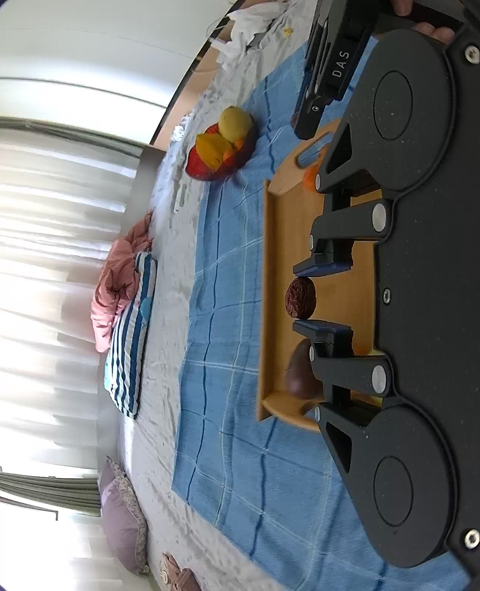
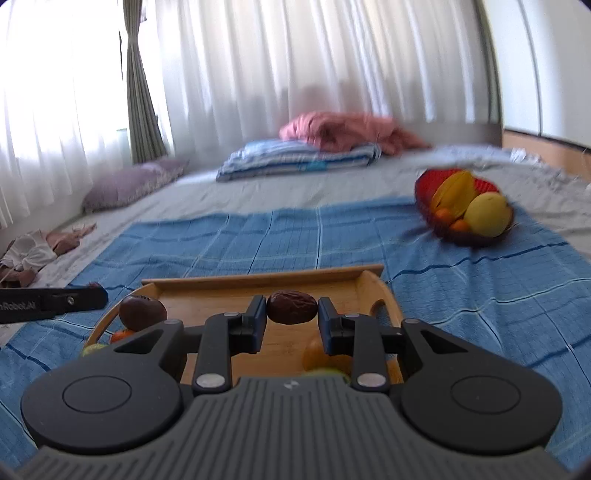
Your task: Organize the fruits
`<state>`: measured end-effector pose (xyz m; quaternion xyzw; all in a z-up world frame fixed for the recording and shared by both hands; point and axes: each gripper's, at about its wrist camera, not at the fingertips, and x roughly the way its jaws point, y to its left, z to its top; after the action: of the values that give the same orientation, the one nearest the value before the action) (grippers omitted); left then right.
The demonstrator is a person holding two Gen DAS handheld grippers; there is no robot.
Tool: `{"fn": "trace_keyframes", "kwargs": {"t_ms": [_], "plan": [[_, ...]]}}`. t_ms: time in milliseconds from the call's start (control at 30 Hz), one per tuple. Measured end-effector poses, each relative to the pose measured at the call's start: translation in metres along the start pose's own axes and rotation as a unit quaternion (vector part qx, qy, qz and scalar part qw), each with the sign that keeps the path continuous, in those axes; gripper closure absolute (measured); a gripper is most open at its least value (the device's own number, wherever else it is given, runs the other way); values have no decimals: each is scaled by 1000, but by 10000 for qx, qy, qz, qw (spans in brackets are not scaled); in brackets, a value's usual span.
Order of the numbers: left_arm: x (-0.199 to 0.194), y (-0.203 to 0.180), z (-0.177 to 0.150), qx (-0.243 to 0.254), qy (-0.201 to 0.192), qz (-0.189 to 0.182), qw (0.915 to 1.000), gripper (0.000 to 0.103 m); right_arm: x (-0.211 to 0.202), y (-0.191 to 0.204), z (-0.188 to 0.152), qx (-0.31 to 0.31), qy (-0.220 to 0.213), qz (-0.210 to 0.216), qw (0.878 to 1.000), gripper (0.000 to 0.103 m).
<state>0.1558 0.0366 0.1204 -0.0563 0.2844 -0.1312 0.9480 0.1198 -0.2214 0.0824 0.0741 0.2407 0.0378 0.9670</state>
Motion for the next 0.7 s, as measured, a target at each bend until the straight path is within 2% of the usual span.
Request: {"fn": "trace_keyframes", "kwargs": {"t_ms": [200, 433, 567, 700], "plan": [[35, 19, 38, -224, 380, 148, 9989, 80, 31, -9, 35, 26, 460, -89, 9989, 69], [93, 32, 63, -162, 1016, 359, 9940, 80, 81, -19, 62, 384, 1263, -151, 9911, 69], [123, 43, 66, -462, 1323, 407, 9893, 80, 103, -14, 65, 251, 1492, -252, 9882, 69], [142, 47, 62, -411, 1424, 584, 9872, 80, 122, -9, 62, 130, 1701, -292, 9849, 69]]}}
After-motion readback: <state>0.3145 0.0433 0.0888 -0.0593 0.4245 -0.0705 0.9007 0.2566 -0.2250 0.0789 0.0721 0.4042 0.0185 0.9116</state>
